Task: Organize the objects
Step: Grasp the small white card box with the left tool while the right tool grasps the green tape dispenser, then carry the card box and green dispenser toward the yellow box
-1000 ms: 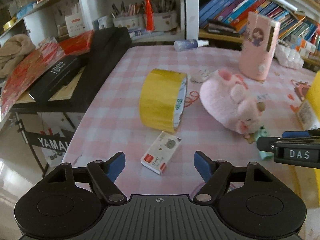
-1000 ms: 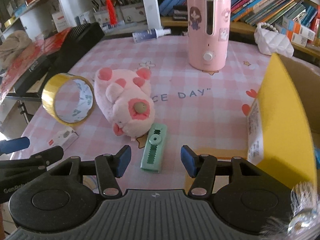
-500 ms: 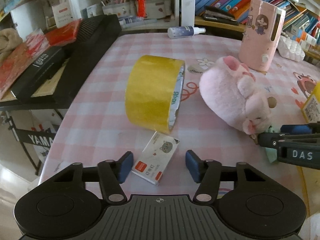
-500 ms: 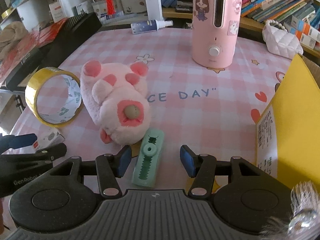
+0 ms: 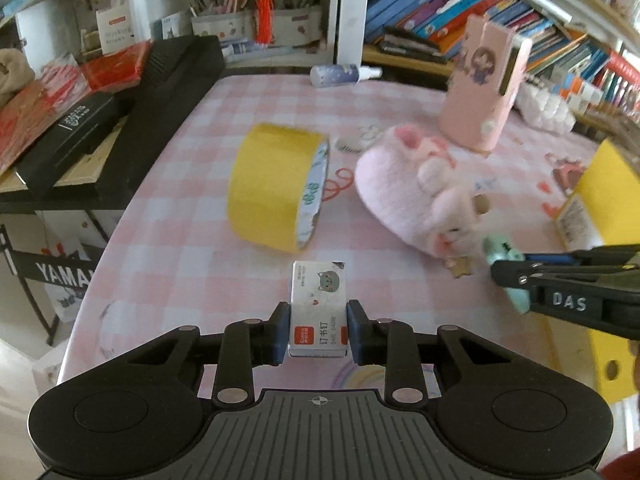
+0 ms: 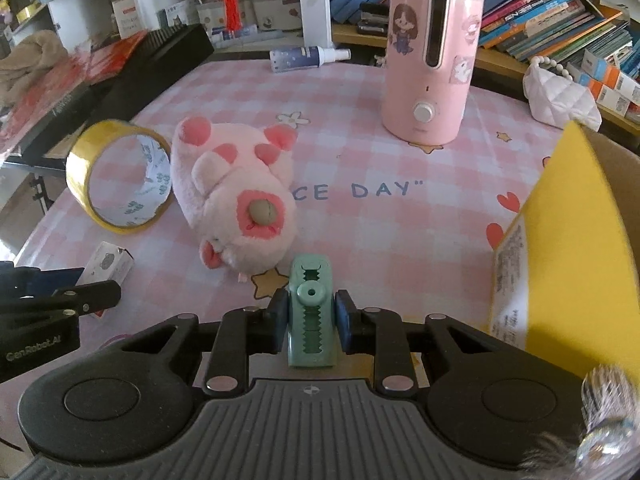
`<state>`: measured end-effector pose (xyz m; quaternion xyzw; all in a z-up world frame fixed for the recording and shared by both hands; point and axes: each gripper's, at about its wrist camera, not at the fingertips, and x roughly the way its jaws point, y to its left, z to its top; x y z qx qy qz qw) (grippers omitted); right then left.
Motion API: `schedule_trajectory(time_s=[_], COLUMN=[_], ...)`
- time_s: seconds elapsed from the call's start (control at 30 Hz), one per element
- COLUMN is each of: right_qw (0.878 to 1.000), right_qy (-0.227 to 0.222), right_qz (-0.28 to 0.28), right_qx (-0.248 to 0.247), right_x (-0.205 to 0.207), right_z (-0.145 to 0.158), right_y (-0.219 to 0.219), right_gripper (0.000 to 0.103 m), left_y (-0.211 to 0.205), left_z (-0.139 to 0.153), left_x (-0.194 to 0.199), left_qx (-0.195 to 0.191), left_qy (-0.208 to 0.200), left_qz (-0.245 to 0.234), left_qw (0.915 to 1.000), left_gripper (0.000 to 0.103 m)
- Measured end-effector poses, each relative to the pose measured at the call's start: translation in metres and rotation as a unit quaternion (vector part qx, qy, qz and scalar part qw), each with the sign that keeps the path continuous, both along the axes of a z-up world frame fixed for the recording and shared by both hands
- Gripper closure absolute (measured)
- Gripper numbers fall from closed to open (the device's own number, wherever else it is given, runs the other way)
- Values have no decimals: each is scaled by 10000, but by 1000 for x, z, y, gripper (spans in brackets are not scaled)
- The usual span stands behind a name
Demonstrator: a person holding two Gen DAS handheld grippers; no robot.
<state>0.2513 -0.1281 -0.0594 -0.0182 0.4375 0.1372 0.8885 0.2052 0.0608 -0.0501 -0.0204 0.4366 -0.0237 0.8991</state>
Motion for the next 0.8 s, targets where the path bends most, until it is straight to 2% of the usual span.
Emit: schedule_trajectory(time_s=[0.23,0.43,0.8], right_qw=[9994,9987,9977], right_qy=[-243,-406,-657], right_qz=[214,265,127], right_qx=[114,132,89], right_x=[-24,-45,-96], right_z=[19,31,48], right_y=[3,3,-2], right_gripper=[80,80,80], left_y=[-1,-1,2], left_z=[20,34,43], left_x=[-23,-48,-96], left_qx=[-314,-433,-539], left_qy=[-204,-377,-568], left_qz=[-41,-118,-293], left_qw=[9993,9983,9965], left_gripper=[75,75,75])
